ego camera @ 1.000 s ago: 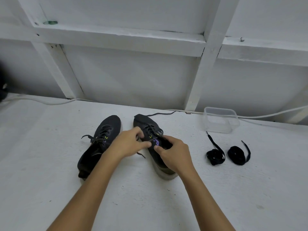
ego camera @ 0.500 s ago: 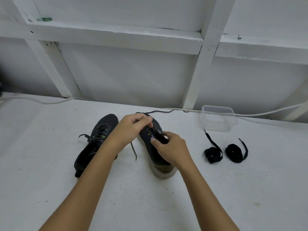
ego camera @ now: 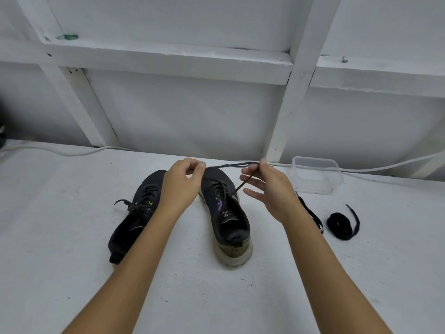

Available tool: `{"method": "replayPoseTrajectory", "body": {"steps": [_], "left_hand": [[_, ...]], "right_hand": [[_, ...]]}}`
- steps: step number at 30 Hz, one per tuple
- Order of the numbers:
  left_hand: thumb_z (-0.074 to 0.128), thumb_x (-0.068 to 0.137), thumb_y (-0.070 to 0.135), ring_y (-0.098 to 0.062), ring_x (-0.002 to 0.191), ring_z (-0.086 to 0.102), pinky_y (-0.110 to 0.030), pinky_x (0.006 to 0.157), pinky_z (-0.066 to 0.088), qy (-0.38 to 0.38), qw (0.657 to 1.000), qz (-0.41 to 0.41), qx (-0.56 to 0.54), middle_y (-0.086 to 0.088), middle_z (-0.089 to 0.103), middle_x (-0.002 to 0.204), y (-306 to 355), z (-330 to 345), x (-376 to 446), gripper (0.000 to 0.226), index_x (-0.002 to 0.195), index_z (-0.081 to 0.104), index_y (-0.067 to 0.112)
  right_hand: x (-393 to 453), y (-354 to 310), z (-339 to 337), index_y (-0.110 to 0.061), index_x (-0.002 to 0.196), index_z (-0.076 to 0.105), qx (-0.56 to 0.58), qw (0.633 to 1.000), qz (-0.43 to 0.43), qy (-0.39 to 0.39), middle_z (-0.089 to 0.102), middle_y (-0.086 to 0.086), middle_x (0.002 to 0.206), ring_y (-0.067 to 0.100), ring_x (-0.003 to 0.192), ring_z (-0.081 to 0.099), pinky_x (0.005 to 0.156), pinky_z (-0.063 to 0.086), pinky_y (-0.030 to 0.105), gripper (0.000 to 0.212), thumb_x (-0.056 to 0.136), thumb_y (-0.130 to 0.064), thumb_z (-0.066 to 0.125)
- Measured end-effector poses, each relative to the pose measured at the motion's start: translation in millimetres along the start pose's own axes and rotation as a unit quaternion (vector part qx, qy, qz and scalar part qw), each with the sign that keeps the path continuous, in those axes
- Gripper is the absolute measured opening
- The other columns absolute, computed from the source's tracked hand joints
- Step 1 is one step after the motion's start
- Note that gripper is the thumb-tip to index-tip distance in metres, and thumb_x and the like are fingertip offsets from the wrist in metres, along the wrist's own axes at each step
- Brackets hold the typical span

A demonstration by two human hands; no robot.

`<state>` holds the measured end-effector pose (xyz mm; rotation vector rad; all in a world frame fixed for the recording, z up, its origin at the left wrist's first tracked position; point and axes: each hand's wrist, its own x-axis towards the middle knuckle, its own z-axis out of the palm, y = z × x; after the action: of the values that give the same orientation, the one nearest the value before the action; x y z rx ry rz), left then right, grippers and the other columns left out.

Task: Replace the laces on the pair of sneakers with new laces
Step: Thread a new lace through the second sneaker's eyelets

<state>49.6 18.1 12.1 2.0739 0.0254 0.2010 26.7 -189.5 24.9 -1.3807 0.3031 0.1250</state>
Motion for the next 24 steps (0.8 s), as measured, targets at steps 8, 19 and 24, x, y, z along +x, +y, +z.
{"method": "replayPoseTrajectory", "body": {"steps": [8,19,24], "left_hand": [[0.065,0.094,0.033,-0.017,0.097,0.066,-0.034,0.088,0.052,-0.071,0.986,0.011,0.149,0.004,0.067,0.108,-16,27,-7,0.015,0.102,0.073,0.024],[0.068,0.087,0.043,-0.025,0.103,0.063,-0.037,0.088,0.052,-0.086,0.959,-0.116,0.244,0.009,0.071,0.109,6,52,-1,0.016,0.1,0.076,0.037],[0.06,0.089,0.03,-0.017,0.084,0.057,-0.029,0.072,0.043,-0.091,0.982,-0.151,0.063,0.007,0.063,0.084,8,44,4,0.012,0.082,0.063,0.021]], "right_hand": [[8,-3,-13,-0.019,0.104,0.057,0.092,0.996,-0.012,0.015,0.065,-0.004,0.079,0.017,0.093,0.07,0.092,0.052,0.044,0.016,0.107,-0.028,0.045],[9,-21,-2,-0.017,0.112,0.065,0.106,0.993,-0.057,-0.011,0.074,-0.003,0.091,0.019,0.097,0.074,0.084,0.056,0.035,0.018,0.106,-0.027,0.052],[15,-24,-6,-0.015,0.114,0.066,0.116,0.992,-0.052,0.017,0.072,-0.002,0.082,0.017,0.085,0.075,0.072,0.059,0.029,0.02,0.107,-0.025,0.05]]}}
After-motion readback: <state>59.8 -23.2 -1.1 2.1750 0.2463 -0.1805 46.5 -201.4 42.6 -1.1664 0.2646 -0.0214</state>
